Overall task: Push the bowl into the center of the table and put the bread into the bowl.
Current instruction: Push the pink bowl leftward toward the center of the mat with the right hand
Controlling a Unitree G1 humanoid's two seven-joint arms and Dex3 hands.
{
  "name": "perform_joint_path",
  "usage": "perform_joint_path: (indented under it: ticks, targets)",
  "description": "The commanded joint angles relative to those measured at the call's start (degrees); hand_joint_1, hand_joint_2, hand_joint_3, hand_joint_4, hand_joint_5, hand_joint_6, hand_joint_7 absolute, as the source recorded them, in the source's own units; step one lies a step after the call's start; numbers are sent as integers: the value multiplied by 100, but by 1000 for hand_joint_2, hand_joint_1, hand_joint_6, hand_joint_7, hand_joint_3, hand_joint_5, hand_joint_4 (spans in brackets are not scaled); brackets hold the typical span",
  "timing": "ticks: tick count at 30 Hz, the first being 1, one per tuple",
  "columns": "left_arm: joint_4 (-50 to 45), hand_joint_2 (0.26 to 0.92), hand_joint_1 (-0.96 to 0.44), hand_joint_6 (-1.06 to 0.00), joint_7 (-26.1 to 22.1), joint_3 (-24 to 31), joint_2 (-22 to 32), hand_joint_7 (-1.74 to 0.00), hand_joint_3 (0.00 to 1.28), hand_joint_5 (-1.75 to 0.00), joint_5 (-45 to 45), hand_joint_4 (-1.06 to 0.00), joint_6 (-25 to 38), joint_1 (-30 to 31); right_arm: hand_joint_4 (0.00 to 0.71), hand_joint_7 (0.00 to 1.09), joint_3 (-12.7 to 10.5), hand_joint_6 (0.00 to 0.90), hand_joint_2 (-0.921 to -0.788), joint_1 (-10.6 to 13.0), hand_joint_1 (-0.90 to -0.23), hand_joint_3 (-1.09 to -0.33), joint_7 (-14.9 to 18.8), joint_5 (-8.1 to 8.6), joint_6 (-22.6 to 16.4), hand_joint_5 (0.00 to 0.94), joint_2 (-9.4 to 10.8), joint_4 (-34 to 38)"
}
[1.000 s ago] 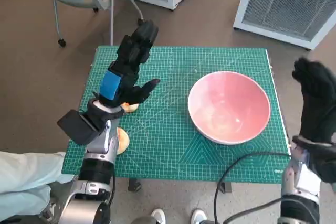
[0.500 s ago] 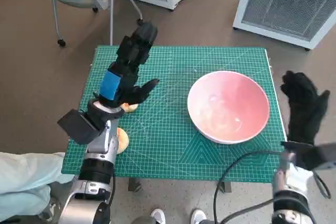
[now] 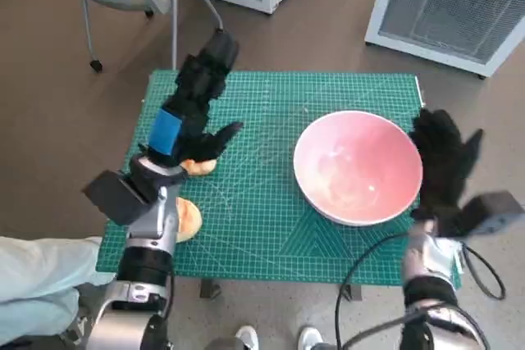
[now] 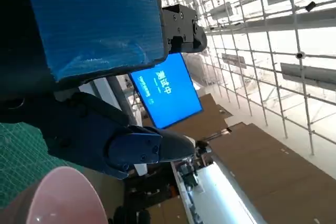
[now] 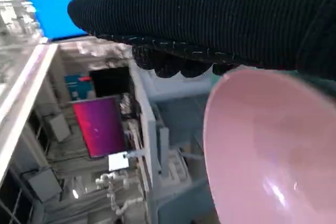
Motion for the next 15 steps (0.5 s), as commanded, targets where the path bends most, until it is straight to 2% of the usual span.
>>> perform_joint_path:
  ticks: [1, 4, 15]
  targets:
    - [-167, 921, -666, -56, 40, 44, 94, -314, 351, -6, 1, -143, -63, 105, -1, 364, -112, 22, -921, -164, -533, -780, 48, 100, 396, -1, 158, 246]
    - [-198, 921, -672, -60, 68, 62, 144, -306, 351, -7, 28, -149, -77, 144, -1, 363, -135, 23, -921, -284, -535, -779, 36, 108, 551, -1, 210, 299]
    - [-444, 921, -691, -101, 233, 101, 326, -228, 352, -3, 135, -155, -127, 363, 18, 359, -92, 40, -921, -633, -547, -790, -147, -29, 915, 8, 418, 445]
